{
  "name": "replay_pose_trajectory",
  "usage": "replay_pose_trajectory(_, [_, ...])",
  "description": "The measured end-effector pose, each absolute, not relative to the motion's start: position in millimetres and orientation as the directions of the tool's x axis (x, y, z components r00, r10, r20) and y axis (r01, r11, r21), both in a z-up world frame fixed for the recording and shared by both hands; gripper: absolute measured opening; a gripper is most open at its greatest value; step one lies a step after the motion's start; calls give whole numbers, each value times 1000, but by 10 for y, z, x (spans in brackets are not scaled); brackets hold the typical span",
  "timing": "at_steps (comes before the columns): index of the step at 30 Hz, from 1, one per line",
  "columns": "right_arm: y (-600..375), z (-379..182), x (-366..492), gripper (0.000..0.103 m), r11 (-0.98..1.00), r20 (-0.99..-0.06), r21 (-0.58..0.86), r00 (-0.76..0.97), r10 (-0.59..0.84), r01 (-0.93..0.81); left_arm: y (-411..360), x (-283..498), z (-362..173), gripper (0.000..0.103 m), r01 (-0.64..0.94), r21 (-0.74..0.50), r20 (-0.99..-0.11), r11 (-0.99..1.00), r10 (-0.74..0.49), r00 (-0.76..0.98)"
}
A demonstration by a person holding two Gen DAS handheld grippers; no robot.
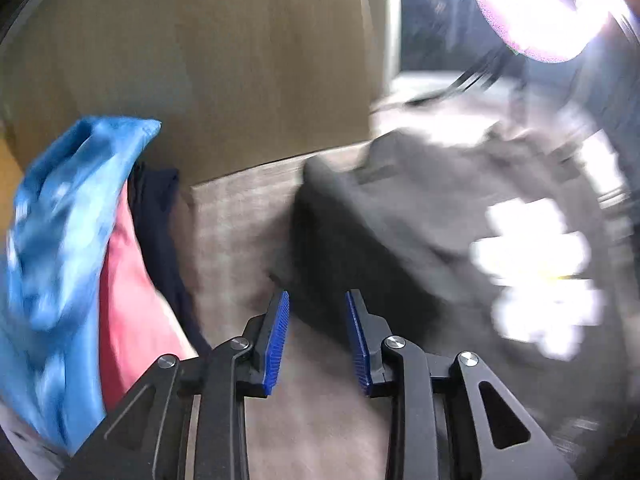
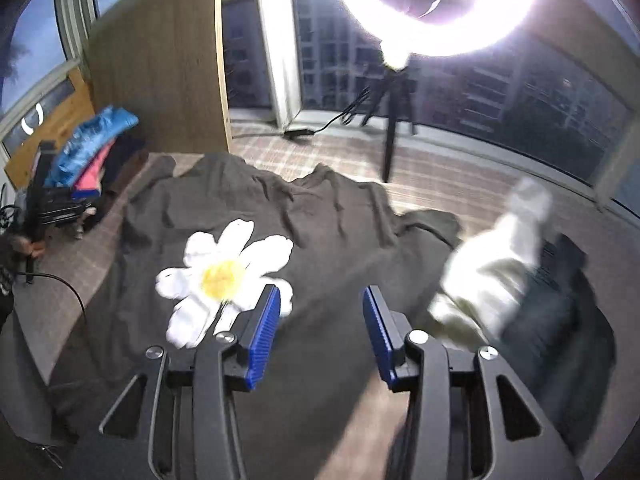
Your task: Fold clothes
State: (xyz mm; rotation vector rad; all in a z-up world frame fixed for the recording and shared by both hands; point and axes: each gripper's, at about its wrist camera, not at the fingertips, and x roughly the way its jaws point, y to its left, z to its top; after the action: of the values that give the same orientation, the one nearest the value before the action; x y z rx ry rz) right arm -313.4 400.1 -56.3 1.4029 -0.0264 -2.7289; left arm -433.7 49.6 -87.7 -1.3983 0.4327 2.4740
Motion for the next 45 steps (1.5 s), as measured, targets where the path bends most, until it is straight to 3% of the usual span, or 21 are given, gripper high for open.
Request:
replay_pose_trajectory(1, [3979, -677, -3222, 42, -995, -817, 63, -569, -92, 71, 566, -4461, -1021, 27, -362, 177, -867, -915, 29, -498])
replay_pose_trajectory(8, [3848, -1495, -3934, 42, -987, -880, 101, -452, -148, 127, 534, -4801, -1466, 28, -334, 147, -910, -931, 5, -415])
replay_pose_trajectory(11, [3830, -1692, -4045, 42, -984, -890, 108, -428, -158, 139, 534, -4780, -1452, 5, -347, 148, -905, -926, 15, -426])
replay_pose_trajectory(13, [3841, -1796, -4095, 42, -984, -897, 108, -412, -158, 142, 524, -4739, -1390, 5, -335, 166, -899, -928, -2, -439])
replay_pose_trajectory(15, [3867, -1858, -4108, 43, -984, -898, 94, -414, -149, 151, 451, -4611, -1213, 5, -266, 257, -861, -929, -95, -500])
replay_pose_trajectory(16, [3875, -1857, -4094, 46, -984, -893, 72, -429, -136, 162, 371, -4482, -1099, 5, -178, 351, -811, -919, -204, -548])
replay_pose_trajectory(17, [3878, -1871, -4085, 47, -984, -895, 52, -430, -121, 170, 290, -4352, -984, 6, -83, 439, -749, -895, -313, -585])
replay_pose_trajectory(19, [3853, -1877, -4054, 50, -979, -893, 28, -435, -114, 200, 208, -4156, -917, 21, -8, 512, -691, -859, -406, -599])
replay_pose_trajectory(20, [3823, -1877, -4045, 52, -976, -896, 6, -432, -102, 218, 168, -4058, -886, 34, 29, 545, -660, -838, -450, -602])
replay_pose_trajectory(21, [3799, -1875, -4038, 52, -972, -898, -13, -430, -92, 233, 169, -4042, -901, 39, 10, 550, -673, -835, -451, -587])
replay_pose_trajectory(23, [3800, -1861, -4053, 52, -969, -903, -24, -420, -84, 245, 195, -4008, -860, 39, -35, 543, -696, -839, -427, -577])
replay_pose_trajectory(26, [3909, -1751, -4058, 52, -974, -891, -30, -449, -76, 225, 321, -3936, -579, 39, -53, 561, -656, -826, -404, -637])
replay_pose_trajectory(27, [3959, -1703, -4057, 52, -977, -883, -30, -463, -73, 213, 360, -3939, -477, 44, -62, 537, -659, -841, -372, -654])
replay_pose_trajectory(30, [4149, -1549, -4060, 52, -983, -856, -34, -513, -64, 178, 584, -4228, -285, 55, -256, 316, -757, -913, -80, -649])
replay_pose_trajectory(33, [4461, -1409, -4068, 52, -990, -830, -41, -556, -40, 132, 913, -4655, -433, 55, -407, 234, -788, -883, 73, -611])
replay_pose_trajectory(38, [5038, -1303, -4111, 52, -995, -818, -80, -575, 29, 64, 1245, -5113, -944, 54, -515, 287, -836, -808, 51, -547])
replay_pose_trajectory(41, [5254, -1351, -4218, 53, -997, -832, -50, -554, 12, 53, 1221, -5168, -1049, 51, -548, 221, -870, -807, 92, -485])
replay_pose_trajectory(43, [5298, -1425, -4295, 53, -996, -845, -41, -534, -10, 85, 1193, -5155, -1100, 34, -554, 219, -881, -803, 81, -466])
replay_pose_trajectory(44, [5288, -1464, -4345, 52, -993, -849, -81, -528, 23, 88, 1179, -5148, -1126, 11, -556, 218, -886, -802, 76, -457])
replay_pose_trajectory(45, [5286, -1498, -4391, 53, -989, -852, -113, -522, 50, 90, 1159, -5134, -1137, 0, -557, 213, -890, -802, 76, -450])
